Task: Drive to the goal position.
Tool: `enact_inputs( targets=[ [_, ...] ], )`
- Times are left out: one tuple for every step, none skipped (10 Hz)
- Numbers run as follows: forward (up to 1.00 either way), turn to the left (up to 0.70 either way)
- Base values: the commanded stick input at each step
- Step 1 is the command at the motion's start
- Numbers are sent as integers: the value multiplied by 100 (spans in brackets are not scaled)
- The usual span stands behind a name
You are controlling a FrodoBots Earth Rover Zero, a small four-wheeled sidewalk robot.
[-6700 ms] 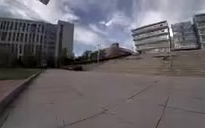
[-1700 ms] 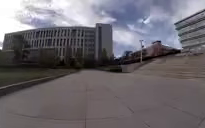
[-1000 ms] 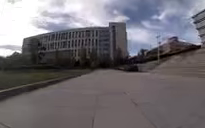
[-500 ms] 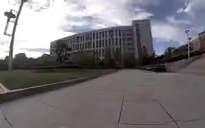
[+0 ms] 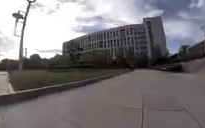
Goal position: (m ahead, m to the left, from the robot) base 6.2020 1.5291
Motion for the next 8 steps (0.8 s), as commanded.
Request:
enact_inputs(
  targets=[
    [70, -35],
    [70, -35],
    [70, -35],
    [70, -35],
    [70, -35],
    [70, -35],
    [70, -35],
    [70, -35]
  ],
)
